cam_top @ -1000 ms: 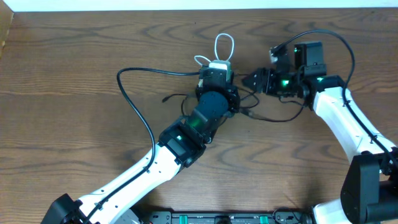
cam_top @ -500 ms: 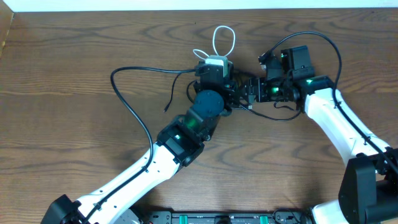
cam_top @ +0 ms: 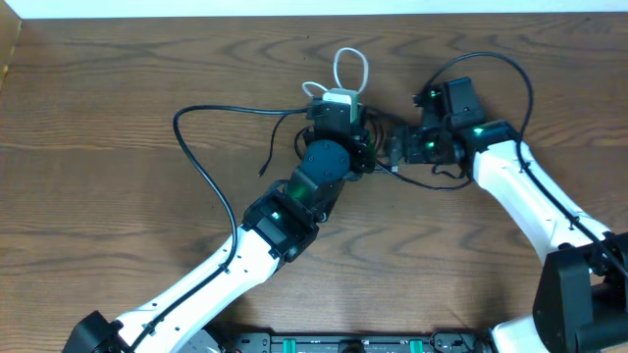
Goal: Untangle cables
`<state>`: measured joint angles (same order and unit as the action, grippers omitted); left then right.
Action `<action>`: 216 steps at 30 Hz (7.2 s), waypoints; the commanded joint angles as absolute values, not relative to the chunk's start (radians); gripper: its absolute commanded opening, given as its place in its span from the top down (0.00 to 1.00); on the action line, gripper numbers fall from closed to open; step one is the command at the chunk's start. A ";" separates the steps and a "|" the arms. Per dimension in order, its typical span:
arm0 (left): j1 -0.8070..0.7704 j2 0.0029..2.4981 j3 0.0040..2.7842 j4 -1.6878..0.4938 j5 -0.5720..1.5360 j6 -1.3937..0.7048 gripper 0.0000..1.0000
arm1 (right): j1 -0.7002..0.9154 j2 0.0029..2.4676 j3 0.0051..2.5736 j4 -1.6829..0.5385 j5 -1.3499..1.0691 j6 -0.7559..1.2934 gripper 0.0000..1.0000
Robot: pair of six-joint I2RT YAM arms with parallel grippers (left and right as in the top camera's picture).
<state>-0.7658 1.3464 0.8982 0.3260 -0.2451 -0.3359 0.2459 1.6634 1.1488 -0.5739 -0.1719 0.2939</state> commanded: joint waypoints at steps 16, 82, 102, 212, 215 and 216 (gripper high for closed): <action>-0.836 1.671 0.939 0.993 0.019 -0.542 0.92 | -0.197 1.128 1.145 -0.642 -0.150 0.368 0.01; -0.696 1.542 1.229 -0.526 -0.197 -0.131 0.03 | -0.179 1.538 1.144 -0.966 -0.038 0.379 0.01; -0.650 1.542 1.229 -0.607 -0.196 -0.131 0.03 | -0.184 1.626 1.147 -0.948 -0.184 0.582 0.01; -0.650 1.542 1.228 -0.681 -0.196 -0.134 0.02 | -0.773 1.648 0.914 0.238 0.044 0.245 0.99; -0.650 1.542 1.228 -0.681 -0.196 -0.135 0.02 | -0.774 1.757 1.036 0.202 0.046 0.246 0.99; -0.650 1.542 1.228 -0.681 -0.196 -0.134 0.02 | -0.773 1.779 1.061 0.195 0.046 0.246 0.99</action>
